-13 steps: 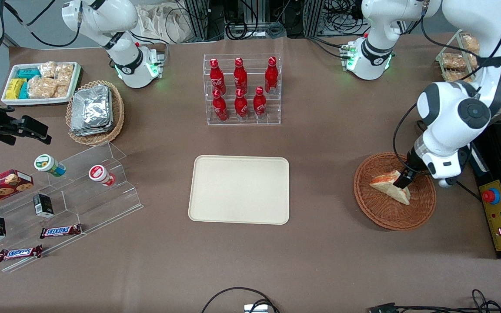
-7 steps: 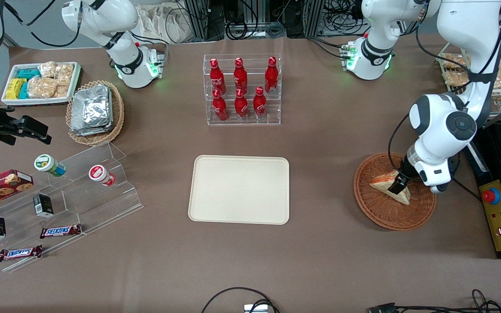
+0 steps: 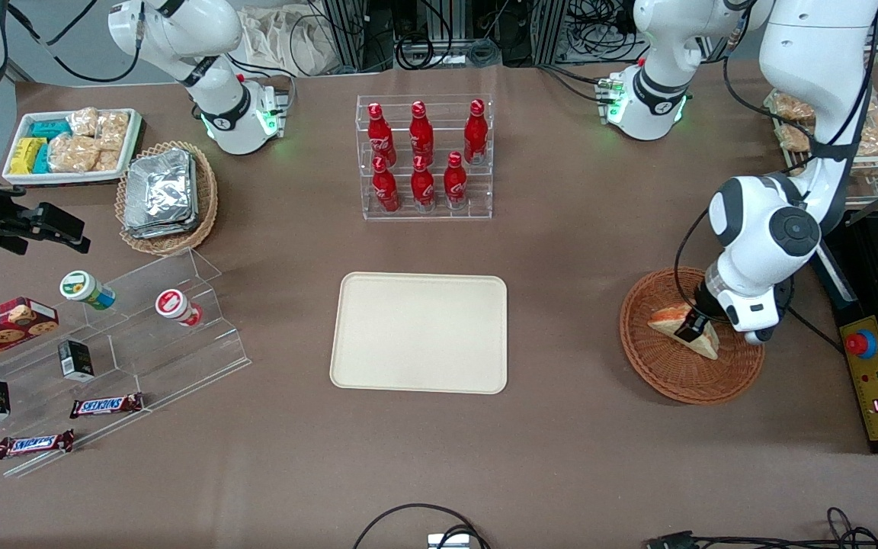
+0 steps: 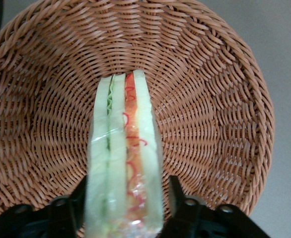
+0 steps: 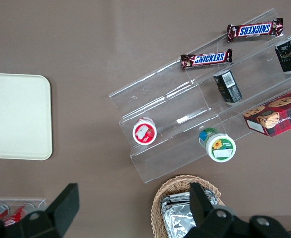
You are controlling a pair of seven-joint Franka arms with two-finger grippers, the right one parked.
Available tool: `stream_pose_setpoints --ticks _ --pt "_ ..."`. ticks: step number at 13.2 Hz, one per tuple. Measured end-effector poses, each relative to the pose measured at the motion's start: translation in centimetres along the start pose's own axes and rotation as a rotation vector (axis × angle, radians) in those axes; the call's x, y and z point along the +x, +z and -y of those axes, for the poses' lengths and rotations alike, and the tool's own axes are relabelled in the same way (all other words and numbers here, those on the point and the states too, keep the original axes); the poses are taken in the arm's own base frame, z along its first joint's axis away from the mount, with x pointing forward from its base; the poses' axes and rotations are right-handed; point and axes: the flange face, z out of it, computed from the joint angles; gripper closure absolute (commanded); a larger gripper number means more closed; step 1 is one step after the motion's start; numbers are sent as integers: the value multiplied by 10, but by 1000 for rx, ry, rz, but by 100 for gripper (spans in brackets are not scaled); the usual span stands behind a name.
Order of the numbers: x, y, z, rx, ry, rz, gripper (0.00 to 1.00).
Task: Place sandwich from basket to tray
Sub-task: 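Close the left gripper on the sandwich's wrapped edge, then lift the sandwich with the left gripper and carry it toward the cream tray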
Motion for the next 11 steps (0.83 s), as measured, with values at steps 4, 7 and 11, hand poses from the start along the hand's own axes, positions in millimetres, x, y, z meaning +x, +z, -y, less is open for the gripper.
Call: stream_pose_setpoints --ticks 4,7,11 --pt "1 -9 -5 -16 11 -11 100" --pt "2 -42 -15 -17 73 -17 100" --pt "1 -164 -49 63 229 42 100"
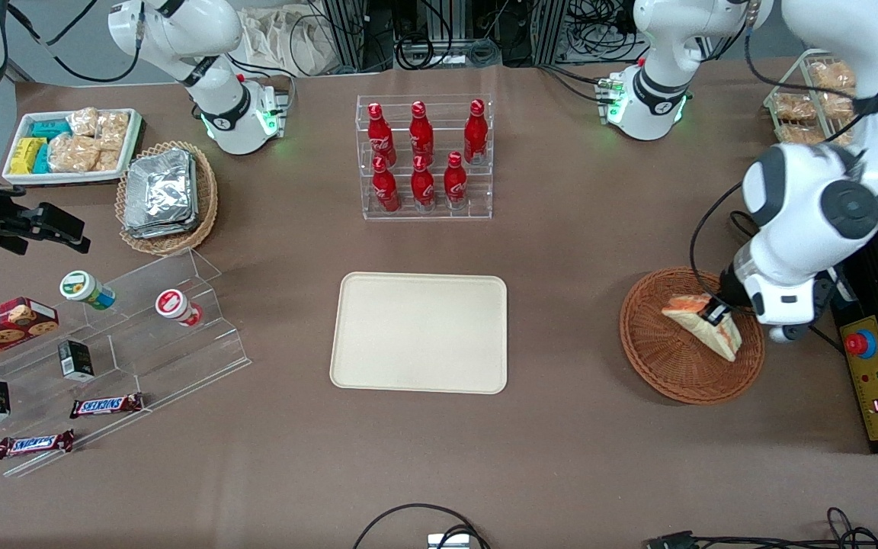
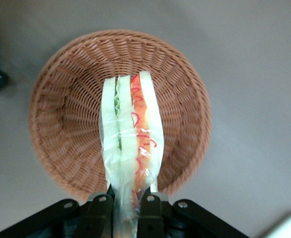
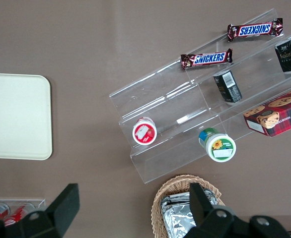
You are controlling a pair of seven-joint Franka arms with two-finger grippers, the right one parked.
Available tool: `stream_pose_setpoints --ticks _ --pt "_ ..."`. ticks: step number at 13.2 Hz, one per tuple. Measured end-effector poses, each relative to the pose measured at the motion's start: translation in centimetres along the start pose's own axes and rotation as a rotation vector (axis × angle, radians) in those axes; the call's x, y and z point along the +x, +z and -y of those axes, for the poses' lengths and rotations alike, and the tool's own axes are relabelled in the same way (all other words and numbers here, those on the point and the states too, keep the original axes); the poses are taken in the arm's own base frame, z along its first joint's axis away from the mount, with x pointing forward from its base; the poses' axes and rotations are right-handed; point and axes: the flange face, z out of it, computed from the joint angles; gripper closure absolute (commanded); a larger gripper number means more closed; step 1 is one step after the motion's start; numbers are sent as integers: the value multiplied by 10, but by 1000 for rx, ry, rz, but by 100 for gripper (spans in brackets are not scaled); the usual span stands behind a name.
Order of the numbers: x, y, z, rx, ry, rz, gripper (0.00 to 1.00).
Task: Place sandwich from basket to tray
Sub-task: 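Lift the sandwich with the left gripper and carry it toward the cream tray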
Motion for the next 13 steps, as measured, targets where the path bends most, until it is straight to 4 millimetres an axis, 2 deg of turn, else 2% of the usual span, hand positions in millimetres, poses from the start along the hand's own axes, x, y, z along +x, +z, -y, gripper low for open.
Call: stream_pose_setpoints --ticks 1,3,5,6,8,11,13 --pt "-7 -41 -15 -3 51 1 100" --pt "-36 -109 -51 -33 169 -17 100" --pt "-77 -148 -77 -9 288 -27 100" --pt "-95 -158 -89 -1 334 -33 100" --pt "-122 -166 -106 -6 397 -35 100" --pt "-149 -164 -128 -20 531 -21 100" --pt "-172 -153 -150 -34 632 6 100"
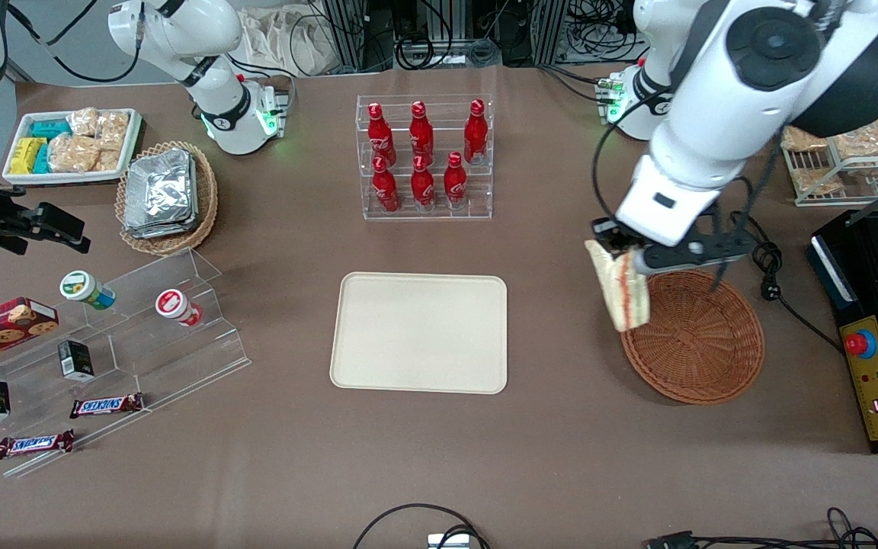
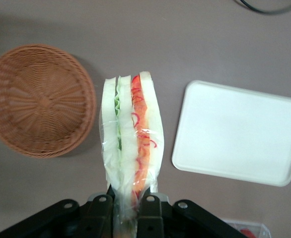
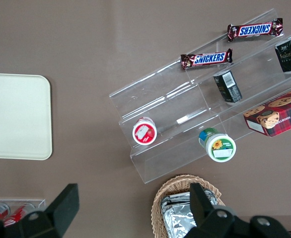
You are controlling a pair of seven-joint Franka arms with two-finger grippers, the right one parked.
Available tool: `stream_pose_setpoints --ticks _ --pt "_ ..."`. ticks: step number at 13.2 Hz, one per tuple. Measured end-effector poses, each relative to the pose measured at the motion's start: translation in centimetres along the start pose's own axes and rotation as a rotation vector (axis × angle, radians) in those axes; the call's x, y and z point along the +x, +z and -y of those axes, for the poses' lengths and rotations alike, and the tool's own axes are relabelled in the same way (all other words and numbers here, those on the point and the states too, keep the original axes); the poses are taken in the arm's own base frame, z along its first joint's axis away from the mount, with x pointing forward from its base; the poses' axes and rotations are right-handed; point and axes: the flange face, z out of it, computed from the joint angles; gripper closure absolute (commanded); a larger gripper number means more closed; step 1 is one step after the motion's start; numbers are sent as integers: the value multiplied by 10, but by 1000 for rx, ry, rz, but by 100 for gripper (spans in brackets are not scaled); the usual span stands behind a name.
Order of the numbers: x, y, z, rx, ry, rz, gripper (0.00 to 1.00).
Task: Place sandwich from basket to tray
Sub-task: 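Lift the sandwich with the left gripper and carry it toward the cream tray, then lower the sandwich onto the tray with the left gripper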
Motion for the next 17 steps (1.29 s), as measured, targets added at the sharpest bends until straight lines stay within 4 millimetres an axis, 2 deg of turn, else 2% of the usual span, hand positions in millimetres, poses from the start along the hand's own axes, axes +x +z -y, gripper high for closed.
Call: stream_pose_setpoints --ticks 2,4,6,9,12,14,17 --pt "-1 18 -34 -51 64 4 100" --pt "-7 46 -72 -83 129 0 100" --pt "-11 83 -104 -87 166 -2 100" --pt "-6 153 -136 -96 207 -3 100" --pt "-3 226 -150 -78 242 17 100" --pt "0 255 -153 -67 250 17 99" --pt "1 283 -154 -29 240 0 96"
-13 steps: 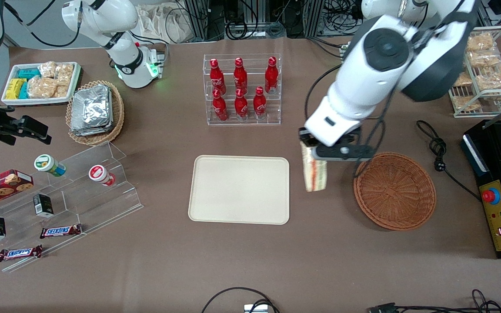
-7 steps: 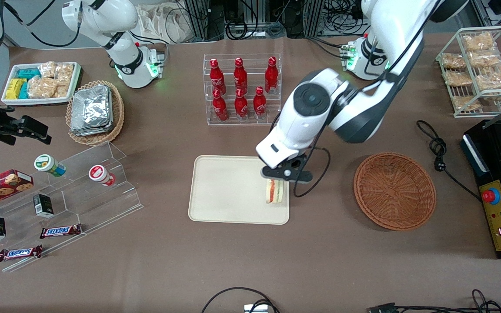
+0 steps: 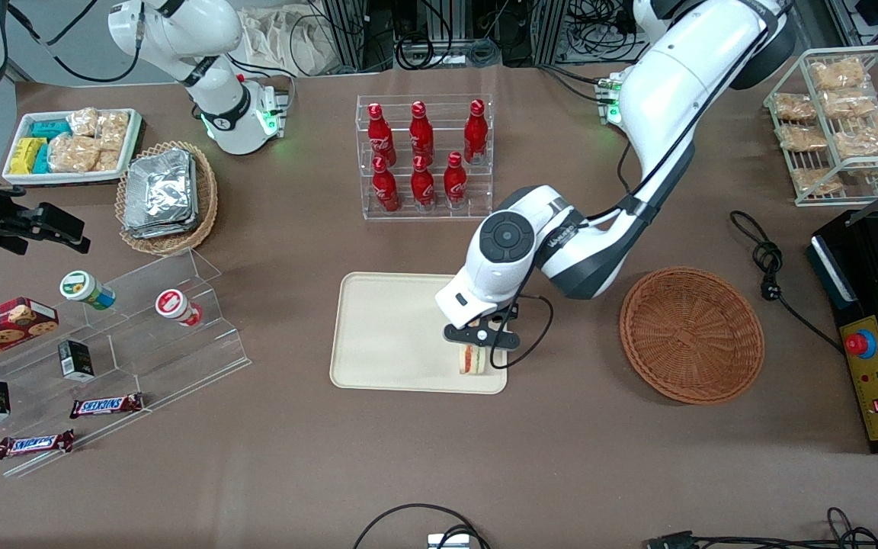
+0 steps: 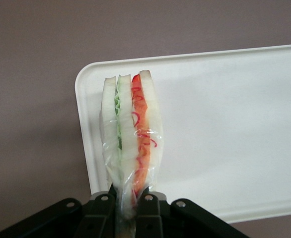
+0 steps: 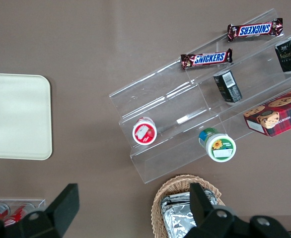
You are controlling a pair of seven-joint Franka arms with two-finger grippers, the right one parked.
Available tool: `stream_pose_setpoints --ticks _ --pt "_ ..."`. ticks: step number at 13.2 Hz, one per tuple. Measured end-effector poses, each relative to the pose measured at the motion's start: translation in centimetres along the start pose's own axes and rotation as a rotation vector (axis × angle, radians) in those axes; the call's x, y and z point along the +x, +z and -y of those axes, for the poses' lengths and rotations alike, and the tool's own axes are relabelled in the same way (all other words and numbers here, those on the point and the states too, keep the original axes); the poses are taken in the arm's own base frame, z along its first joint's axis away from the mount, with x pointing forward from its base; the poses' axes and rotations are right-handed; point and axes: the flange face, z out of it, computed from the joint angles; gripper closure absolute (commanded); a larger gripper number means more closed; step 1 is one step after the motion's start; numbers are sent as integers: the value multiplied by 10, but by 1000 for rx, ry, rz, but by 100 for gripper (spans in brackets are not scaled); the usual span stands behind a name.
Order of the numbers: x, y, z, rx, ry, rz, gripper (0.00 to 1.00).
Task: Place sandwich from basket to tray
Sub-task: 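Lower the sandwich onto the tray with the left gripper, then open the left gripper and raise it away from the sandwich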
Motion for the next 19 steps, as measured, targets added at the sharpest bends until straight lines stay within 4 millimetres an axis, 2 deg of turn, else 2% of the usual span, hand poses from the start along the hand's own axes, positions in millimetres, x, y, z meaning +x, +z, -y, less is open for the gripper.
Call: stream_pose_setpoints --ticks 4,7,8,9,10,19 --pt "-3 38 -9 -13 -4 -6 90" --pt "-4 53 -7 1 3 3 75" --pt "-5 58 -6 9 3 2 45" --pt "-5 61 -6 12 0 -1 4" --pt "-4 63 -6 13 -4 -5 0" --pt "-2 57 -12 58 -110 -81 0"
